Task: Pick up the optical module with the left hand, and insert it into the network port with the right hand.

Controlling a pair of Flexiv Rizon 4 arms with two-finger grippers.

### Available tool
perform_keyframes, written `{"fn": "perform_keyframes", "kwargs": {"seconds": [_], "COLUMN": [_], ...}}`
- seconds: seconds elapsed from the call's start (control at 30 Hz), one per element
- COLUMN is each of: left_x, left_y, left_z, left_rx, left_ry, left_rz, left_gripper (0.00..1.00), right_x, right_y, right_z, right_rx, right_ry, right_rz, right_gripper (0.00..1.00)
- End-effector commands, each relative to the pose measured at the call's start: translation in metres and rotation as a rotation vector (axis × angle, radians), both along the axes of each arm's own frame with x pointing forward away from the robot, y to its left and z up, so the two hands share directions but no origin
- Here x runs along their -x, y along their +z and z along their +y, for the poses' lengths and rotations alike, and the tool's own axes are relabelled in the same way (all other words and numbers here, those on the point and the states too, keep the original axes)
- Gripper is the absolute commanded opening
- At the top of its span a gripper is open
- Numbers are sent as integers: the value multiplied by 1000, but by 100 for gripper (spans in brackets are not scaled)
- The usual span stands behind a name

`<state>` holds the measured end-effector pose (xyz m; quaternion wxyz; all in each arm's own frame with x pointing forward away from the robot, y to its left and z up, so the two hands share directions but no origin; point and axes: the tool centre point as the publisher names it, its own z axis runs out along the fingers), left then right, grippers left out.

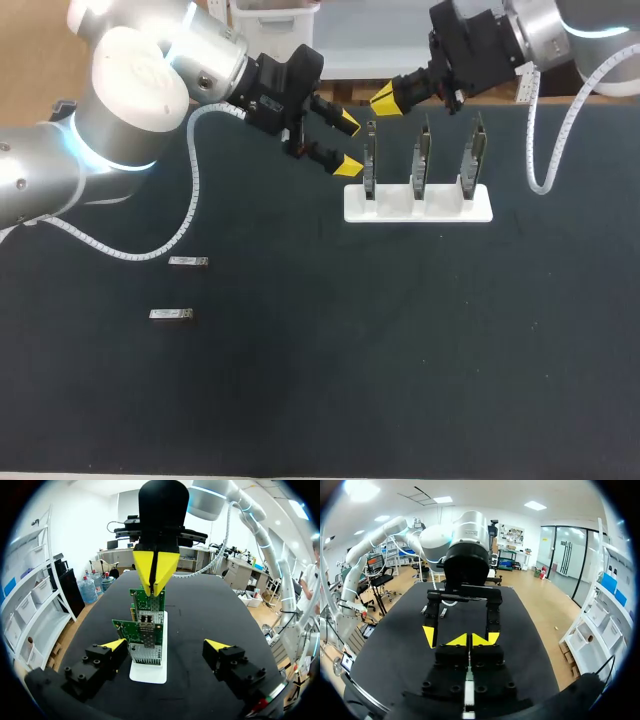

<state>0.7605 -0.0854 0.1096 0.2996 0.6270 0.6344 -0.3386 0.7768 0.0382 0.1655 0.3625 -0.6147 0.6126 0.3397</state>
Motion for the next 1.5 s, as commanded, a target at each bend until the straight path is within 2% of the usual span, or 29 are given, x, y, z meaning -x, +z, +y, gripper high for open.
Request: {"fn": "perform_keyframes", "kwargs": {"seconds": [0.03, 1.5], "left_x": [-4, -4], "left_y": [0, 0], "left_z": [-1, -1], "left_rx": [-4, -4], "left_ry": [-6, -6], "left_rz": [4, 4], "left_gripper": [100, 100], "right_x": [-4, -9], "right_y": [-3, -20], "right_z": [2, 4], "right_rx": [2, 54], "right_ry": [3, 16], "right_rz": [9, 36], "right_gripper": [0, 0]}}
